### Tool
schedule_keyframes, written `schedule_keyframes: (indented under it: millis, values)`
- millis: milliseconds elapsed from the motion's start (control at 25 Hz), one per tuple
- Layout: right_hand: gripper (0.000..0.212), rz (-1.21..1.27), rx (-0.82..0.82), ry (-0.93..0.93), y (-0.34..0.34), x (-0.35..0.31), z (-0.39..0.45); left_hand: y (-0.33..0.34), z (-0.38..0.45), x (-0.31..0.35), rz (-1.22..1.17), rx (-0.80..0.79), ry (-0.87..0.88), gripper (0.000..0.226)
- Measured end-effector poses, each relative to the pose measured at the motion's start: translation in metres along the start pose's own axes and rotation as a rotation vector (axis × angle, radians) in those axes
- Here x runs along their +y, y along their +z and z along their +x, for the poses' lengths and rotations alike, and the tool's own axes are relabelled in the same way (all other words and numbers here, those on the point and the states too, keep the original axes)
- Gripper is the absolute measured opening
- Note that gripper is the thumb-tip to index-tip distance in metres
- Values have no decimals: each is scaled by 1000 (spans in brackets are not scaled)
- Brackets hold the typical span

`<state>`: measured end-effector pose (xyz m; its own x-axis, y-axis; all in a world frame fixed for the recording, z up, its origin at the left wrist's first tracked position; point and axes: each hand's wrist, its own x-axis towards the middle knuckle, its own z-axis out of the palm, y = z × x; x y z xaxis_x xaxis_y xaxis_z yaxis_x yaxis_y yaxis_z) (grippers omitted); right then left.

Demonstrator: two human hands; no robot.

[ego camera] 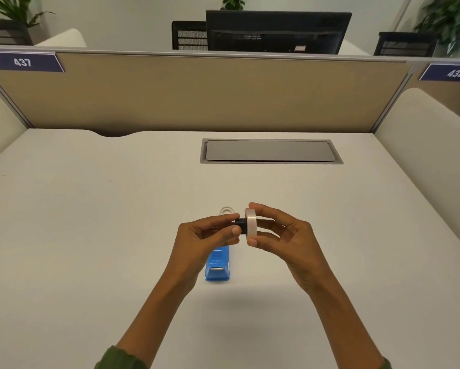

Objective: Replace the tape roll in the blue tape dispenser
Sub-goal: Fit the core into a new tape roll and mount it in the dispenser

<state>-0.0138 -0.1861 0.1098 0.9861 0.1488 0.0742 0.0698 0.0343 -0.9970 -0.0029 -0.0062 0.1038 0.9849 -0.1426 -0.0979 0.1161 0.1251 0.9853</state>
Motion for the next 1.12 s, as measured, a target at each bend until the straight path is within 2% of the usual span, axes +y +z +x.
schedule_keyframes:
  millis: [280,680,920,1120]
  values:
    - [46,-6,-33,-18,1,0,-4,2,-2,2,37,-65,38,29]
    - [38,-34,25,-3,9,1,-6,0,-10,4,116,-24,146,27]
    - [38,-23,56,61,19,7,-6,-5,-11,1,112,-22,98,28]
    - [39,24,18,50,17,10,-3,-13,-7,-2,130,-32,82,28]
